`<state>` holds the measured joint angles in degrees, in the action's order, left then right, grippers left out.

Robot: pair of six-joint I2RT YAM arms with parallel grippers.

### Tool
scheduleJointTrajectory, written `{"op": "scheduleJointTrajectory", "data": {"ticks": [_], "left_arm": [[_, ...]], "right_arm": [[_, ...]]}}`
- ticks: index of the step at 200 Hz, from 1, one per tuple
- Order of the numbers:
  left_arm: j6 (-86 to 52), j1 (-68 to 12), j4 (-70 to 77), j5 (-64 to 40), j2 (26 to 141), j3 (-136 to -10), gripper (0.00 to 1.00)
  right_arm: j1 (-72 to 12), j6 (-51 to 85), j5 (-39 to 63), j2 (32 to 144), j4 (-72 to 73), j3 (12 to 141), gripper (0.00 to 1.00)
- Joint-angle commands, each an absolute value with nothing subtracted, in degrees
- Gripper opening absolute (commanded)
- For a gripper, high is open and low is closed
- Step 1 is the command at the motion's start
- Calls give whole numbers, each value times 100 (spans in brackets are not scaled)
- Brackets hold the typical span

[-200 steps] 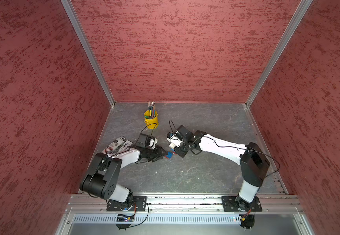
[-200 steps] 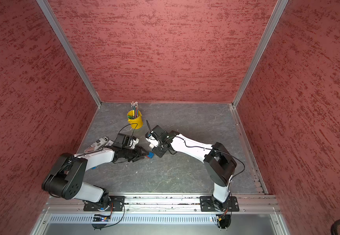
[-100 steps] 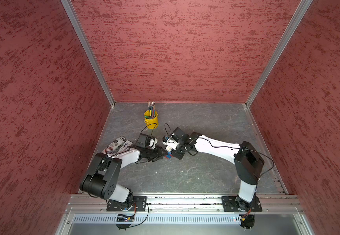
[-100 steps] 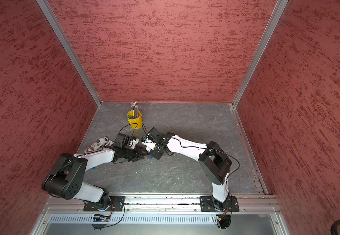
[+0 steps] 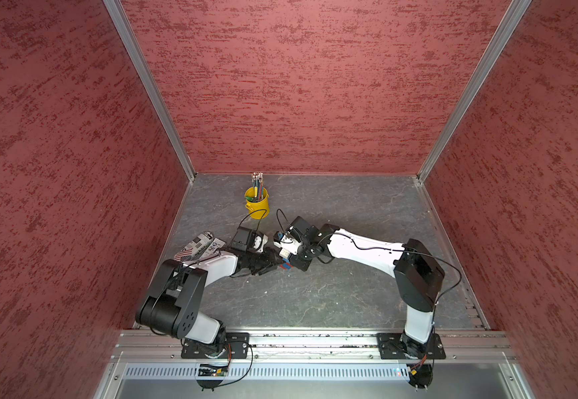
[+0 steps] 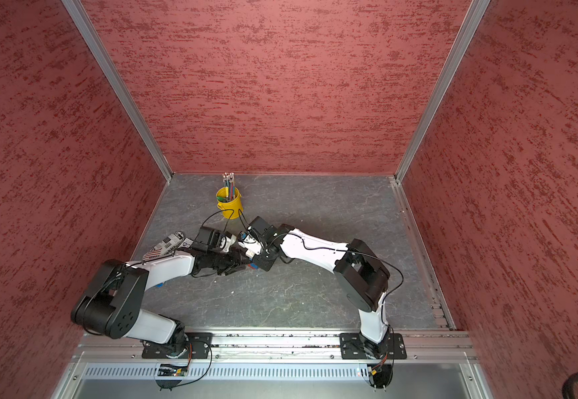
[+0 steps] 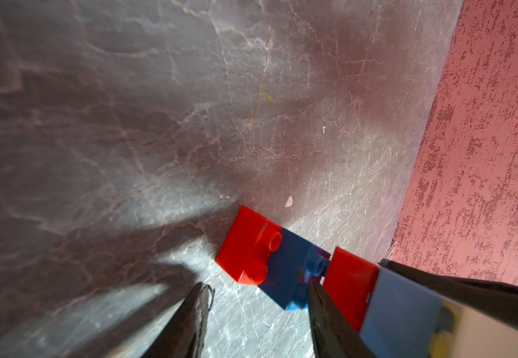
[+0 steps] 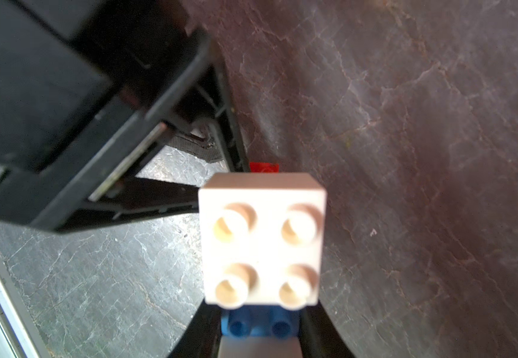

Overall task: Assemble the letter y with lego
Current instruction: Assemble the lego brick with the lego brick.

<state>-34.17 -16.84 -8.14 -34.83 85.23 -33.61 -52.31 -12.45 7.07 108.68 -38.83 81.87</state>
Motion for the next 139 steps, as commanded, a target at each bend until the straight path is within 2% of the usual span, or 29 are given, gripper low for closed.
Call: {"op": "scheduleJointTrajectory", "data": {"ticks": [1, 139], "left_arm": [[-3401, -1626, -1380, -2602, 8746, -3188, 52], [-3405, -1626, -1397, -2575, 8777, -3209, 52]], "right_arm": [[-5299, -1325, 698, 11011, -4047, 8291, 31], [-5298, -1250, 402, 11131, -4445, 8437, 30]]}}
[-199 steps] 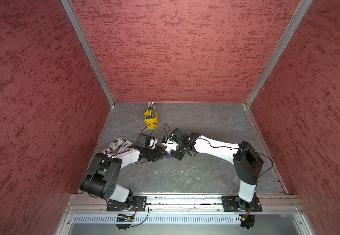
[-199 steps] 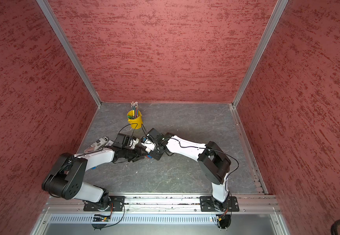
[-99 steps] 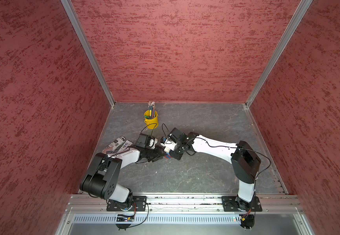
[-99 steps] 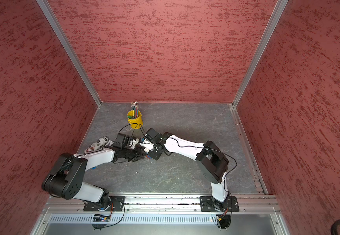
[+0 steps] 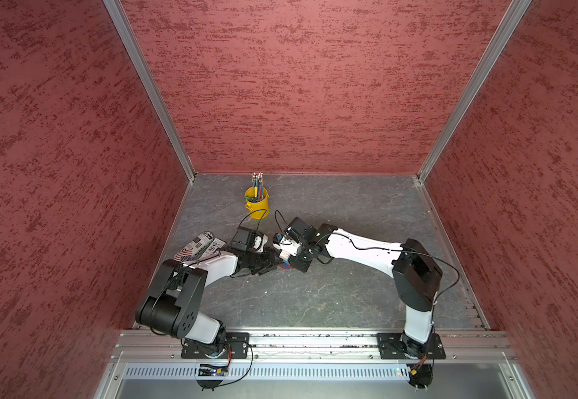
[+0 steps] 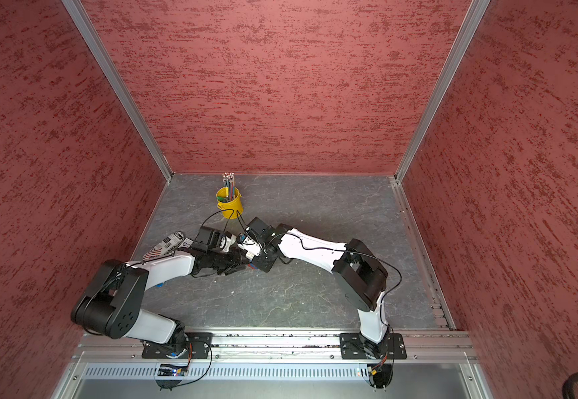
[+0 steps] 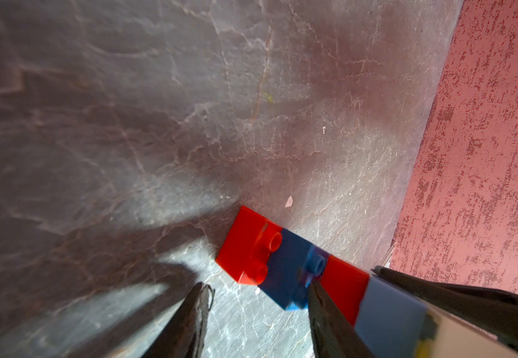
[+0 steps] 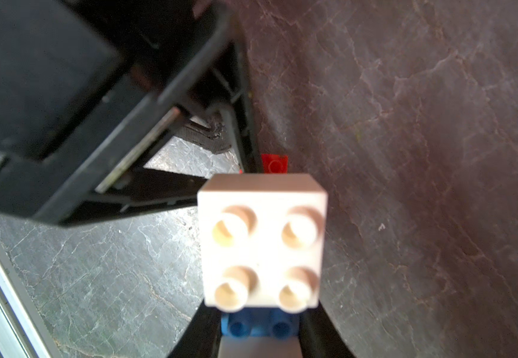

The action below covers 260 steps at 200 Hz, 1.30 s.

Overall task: Assemble the letter y with lego
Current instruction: Assemble the lego brick with the lego brick.

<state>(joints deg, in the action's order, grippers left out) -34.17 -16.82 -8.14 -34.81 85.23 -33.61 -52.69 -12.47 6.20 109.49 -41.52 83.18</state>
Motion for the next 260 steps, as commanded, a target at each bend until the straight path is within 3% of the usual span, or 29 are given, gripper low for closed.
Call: {"op": "scheduleJointTrajectory", "data": {"ticks": [1, 260], "left_arm": [[-3403, -1626, -1397, -2575, 8779, -3208, 52], [-3410, -1635, -1415, -2540, 8744, -3187, 52]], "right_arm": [[-5299, -1250, 403, 11133, -4450, 8442, 30], [-5388, -799, 487, 11697, -5040, 9109, 31]]}}
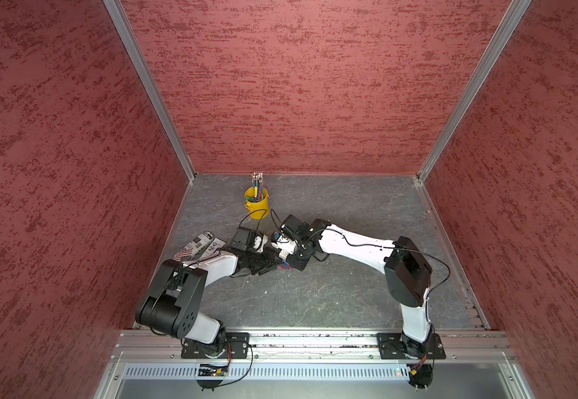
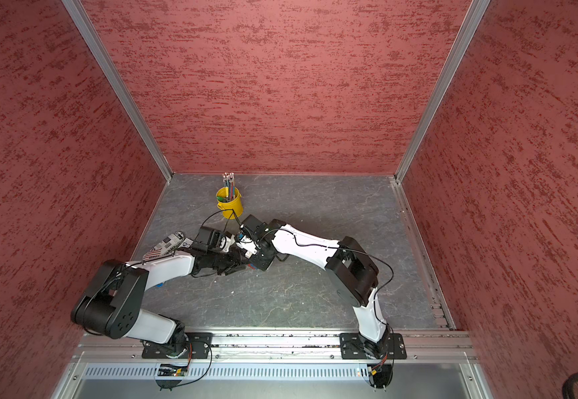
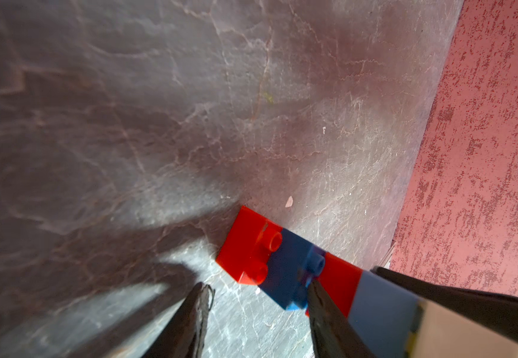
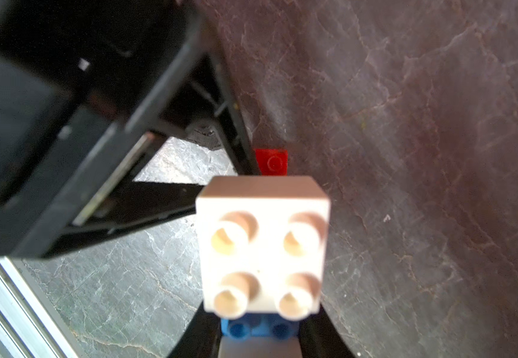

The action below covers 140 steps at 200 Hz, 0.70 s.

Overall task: Assemble the letter y with lego
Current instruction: Assemble the lego brick with the lego brick.

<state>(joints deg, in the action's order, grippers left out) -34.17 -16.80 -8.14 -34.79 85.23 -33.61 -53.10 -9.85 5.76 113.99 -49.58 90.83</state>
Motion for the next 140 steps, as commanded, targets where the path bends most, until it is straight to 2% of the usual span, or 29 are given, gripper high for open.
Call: {"op": "scheduleJointTrajectory", "data": {"ticks": [1, 90, 140], "left_arm": [[-3410, -1635, -1415, -2540, 8749, -3189, 52], [-3412, -1639, -1406, -2540, 8762, -3194, 52], [-3419, -1643, -1404, -2522, 8746, -3187, 52]], "right_arm": [[-5388, -791, 485, 11702, -5042, 9112, 31], [-5388, -493, 370, 11739, -4913, 9301, 31], [-5388, -472, 435, 11724, -4844, 9474, 43]]}}
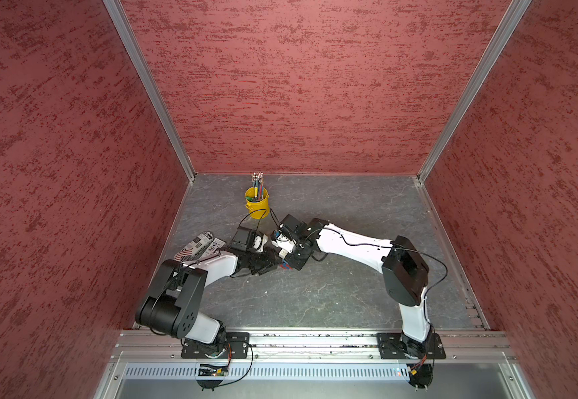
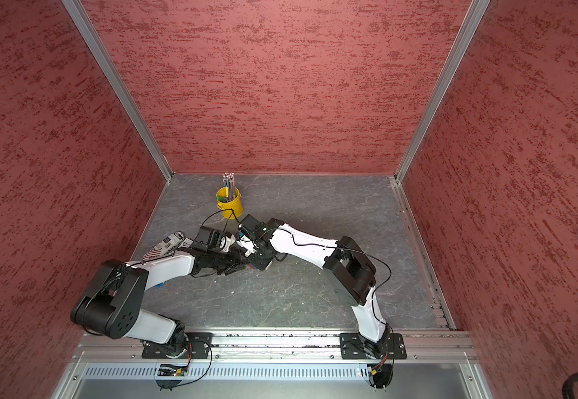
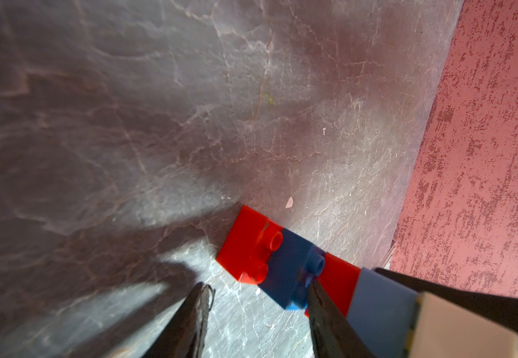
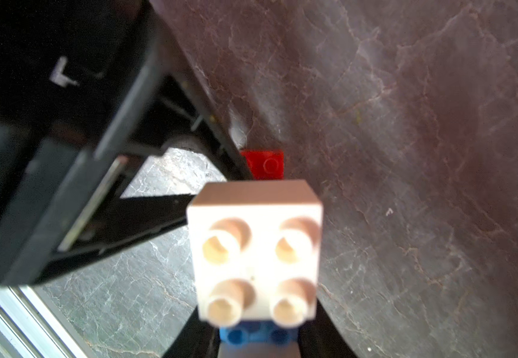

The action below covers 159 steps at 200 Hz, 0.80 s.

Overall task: Assemble the letter y with lego
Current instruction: Assemble the lego brick with the lego brick.

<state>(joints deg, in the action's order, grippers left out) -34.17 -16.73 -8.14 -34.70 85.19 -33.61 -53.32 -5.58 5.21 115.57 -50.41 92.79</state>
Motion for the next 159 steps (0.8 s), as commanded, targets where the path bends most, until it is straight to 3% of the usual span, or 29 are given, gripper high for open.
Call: {"op": "scheduleJointTrajectory", "data": {"ticks": [1, 76, 159], "left_arm": [[-3419, -1643, -1405, -2522, 8750, -3184, 52], [-3419, -1645, -1409, -2514, 8763, -3197, 52], [-3514, -1642, -1384, -2504, 8772, -3148, 52]], "right_arm": [[-5388, -469, 433, 11725, -4830, 9474, 44], [-5387, -448, 342, 11704, -4700, 9571, 46], [-5431, -514, 333, 11870, -4874, 9616, 35]]}}
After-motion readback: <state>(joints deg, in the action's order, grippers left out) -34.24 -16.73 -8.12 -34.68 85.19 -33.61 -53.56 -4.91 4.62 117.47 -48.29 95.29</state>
